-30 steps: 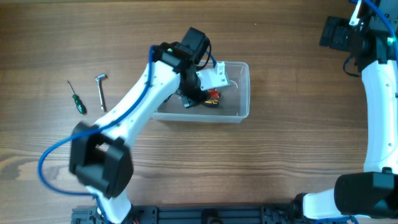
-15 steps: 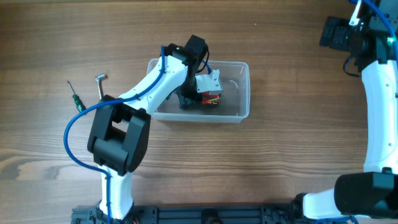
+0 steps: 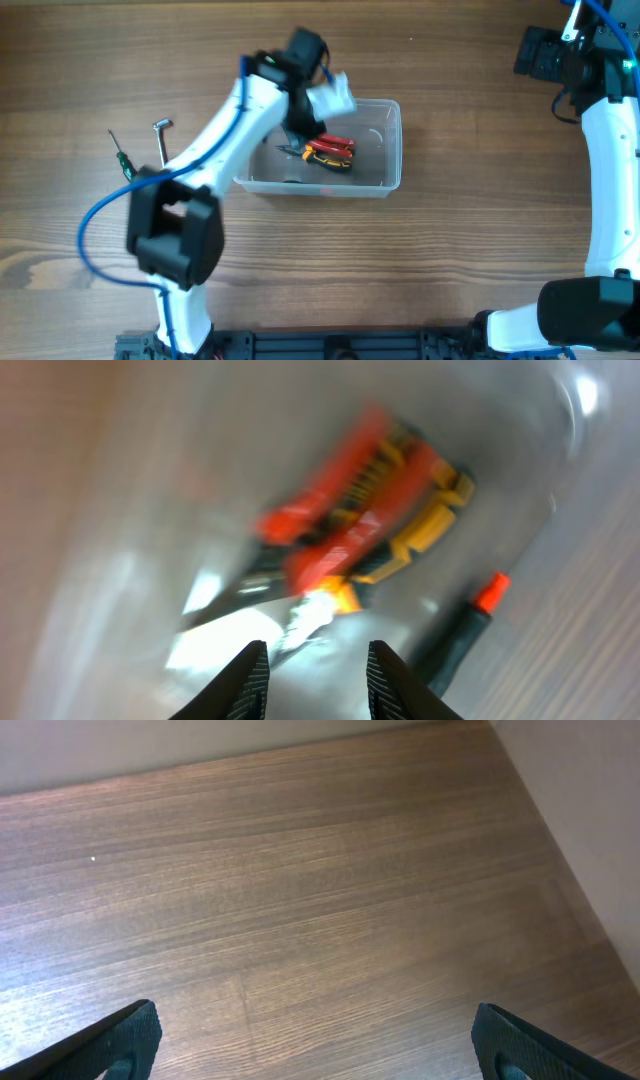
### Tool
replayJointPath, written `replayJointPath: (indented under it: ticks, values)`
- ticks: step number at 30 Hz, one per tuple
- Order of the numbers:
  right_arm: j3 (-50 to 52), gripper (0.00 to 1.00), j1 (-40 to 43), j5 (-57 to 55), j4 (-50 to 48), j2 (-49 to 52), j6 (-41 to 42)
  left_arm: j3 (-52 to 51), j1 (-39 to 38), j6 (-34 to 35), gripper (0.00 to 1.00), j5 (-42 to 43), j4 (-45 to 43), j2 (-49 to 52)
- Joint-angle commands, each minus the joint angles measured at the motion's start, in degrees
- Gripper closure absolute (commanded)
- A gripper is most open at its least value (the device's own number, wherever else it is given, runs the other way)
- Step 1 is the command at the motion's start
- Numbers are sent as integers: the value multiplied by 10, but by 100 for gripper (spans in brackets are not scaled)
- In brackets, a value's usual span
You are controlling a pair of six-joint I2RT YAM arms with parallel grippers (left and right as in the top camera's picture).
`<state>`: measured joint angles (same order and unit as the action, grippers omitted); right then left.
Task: Pack container
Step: 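Open the left gripper and move it toward the socket wrench, then lower the left gripper over the silver L-shaped socket wrench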
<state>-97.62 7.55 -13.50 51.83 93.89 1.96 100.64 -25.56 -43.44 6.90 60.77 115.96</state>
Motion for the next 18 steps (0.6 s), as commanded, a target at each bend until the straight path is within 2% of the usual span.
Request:
replayJointPath:
  ticks: [1,3,6,7,12,15,18]
  values:
    - [1,0,-1,2,-2,4,11,61,63,141,65,3,-2,-81]
    - [1,0,-1,2,-2,4,12,63,110,208,61,-6,1,-103]
    - [1,0,-1,2,-2,4,12,63,191,335,61,-37,29,-109]
    - [1,0,-1,2,-2,4,11,62,220,358,63,-38,45,-107]
    - [1,0,-1,2,-2,4,12,60,355,386,59,-37,100,-100]
    - [1,0,-1,2,-2,4,11,49,394,414,62,-35,102,-100]
    - [1,0,-1,2,-2,4,11,13,408,414,62,-33,94,-100]
